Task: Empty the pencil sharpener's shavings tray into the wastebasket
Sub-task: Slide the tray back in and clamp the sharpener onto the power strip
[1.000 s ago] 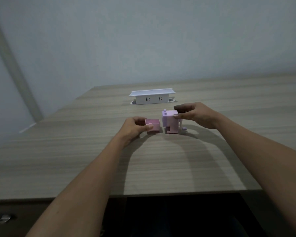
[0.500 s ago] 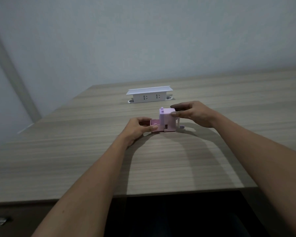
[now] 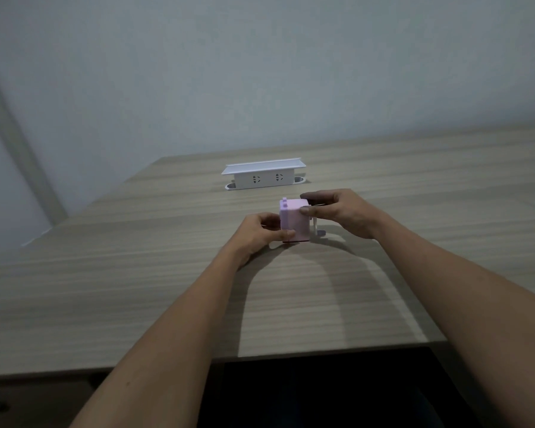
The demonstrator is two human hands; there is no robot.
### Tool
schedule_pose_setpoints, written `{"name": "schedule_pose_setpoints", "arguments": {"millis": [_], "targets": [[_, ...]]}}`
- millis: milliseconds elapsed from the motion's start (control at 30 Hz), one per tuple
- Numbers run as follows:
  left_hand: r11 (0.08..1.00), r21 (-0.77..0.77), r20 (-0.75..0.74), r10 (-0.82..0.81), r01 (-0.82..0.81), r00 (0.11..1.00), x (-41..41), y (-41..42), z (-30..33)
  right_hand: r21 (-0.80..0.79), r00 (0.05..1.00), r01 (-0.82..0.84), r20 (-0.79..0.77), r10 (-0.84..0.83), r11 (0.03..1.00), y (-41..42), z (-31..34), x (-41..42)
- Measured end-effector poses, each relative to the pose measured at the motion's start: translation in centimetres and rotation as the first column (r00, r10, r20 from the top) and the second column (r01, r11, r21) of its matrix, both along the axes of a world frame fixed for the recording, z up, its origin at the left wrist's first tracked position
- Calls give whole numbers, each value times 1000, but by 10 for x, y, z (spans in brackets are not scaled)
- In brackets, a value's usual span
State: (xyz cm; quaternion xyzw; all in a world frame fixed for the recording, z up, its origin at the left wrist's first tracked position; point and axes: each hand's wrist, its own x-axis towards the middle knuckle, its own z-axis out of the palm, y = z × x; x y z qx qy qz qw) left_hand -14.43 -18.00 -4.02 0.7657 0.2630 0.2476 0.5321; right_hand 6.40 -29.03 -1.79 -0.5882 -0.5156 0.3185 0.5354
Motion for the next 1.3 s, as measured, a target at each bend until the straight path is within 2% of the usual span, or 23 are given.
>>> {"name": "schedule_pose_setpoints", "arguments": {"millis": [200, 533, 800, 1000, 1300], "targets": [[1000, -13, 108, 18, -17, 994, 2, 1, 6, -27, 998, -13, 69, 15, 1000, -8, -11, 4], [999, 22, 129, 39, -42, 991, 33, 17, 29, 24, 997, 7, 82, -9, 1000, 8, 14, 24], [996, 52, 120, 60, -67, 991, 74, 62, 43, 69, 999, 40, 9, -40, 997, 52, 25, 59], [995, 49, 118, 80, -86, 990, 97, 97, 41, 56, 999, 29, 32, -30, 998, 89, 25, 82], [995, -27, 157, 95, -92, 983, 124, 150, 28, 45, 1000, 19, 5, -19, 999, 150, 12, 108]]}}
